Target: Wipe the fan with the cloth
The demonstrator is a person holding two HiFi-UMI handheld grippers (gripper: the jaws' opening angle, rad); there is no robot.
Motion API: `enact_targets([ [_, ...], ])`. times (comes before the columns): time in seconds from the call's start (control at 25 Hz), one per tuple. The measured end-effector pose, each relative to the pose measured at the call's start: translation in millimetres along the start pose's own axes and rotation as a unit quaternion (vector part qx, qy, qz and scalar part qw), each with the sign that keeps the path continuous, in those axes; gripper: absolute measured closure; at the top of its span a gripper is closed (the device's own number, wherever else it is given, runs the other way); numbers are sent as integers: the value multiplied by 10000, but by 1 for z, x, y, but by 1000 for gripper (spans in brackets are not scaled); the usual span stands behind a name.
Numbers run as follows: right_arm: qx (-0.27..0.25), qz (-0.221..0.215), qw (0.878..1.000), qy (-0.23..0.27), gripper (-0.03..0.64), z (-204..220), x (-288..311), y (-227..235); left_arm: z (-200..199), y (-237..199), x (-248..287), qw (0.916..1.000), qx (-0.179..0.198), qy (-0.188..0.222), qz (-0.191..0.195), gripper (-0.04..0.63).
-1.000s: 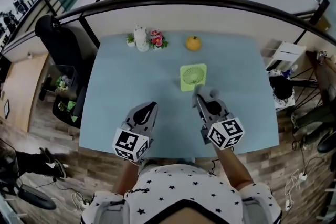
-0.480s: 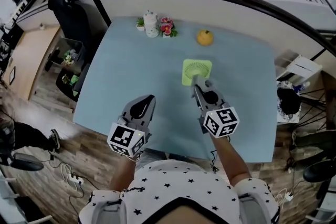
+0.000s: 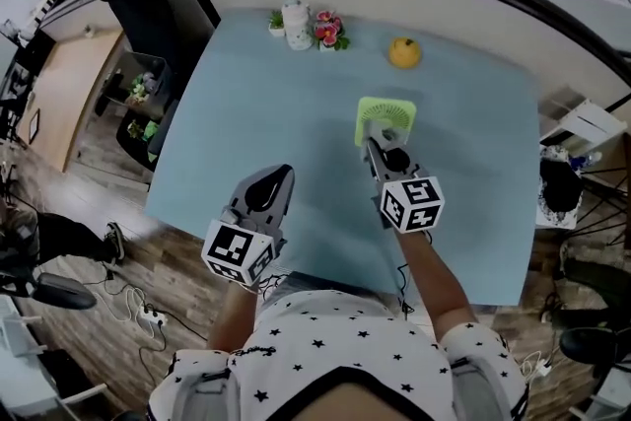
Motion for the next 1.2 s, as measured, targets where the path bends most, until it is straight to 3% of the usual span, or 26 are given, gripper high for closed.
enact_targets([
  [0.24,-76,35,9997,-240,569,5,31,1,-2,-8,16,9999,-43,-2,135,564],
  [0.68,56,259,9983,-529,568,8,75,9,9,-36,15,9995,-277,-152,-6,563],
  [1.2,341,635,9961,-505,568,3,71,26,2,-53,23,9996,-231,-127,77,564],
])
Point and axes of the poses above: the fingertips, and each gripper's own axes: x forward along the fingers, y to its right, z out of its underside, the point moved 8 cm from there along -x, backward along the fingers, and after that the axes turned 6 degrees about -y, right-handed, at the moved point
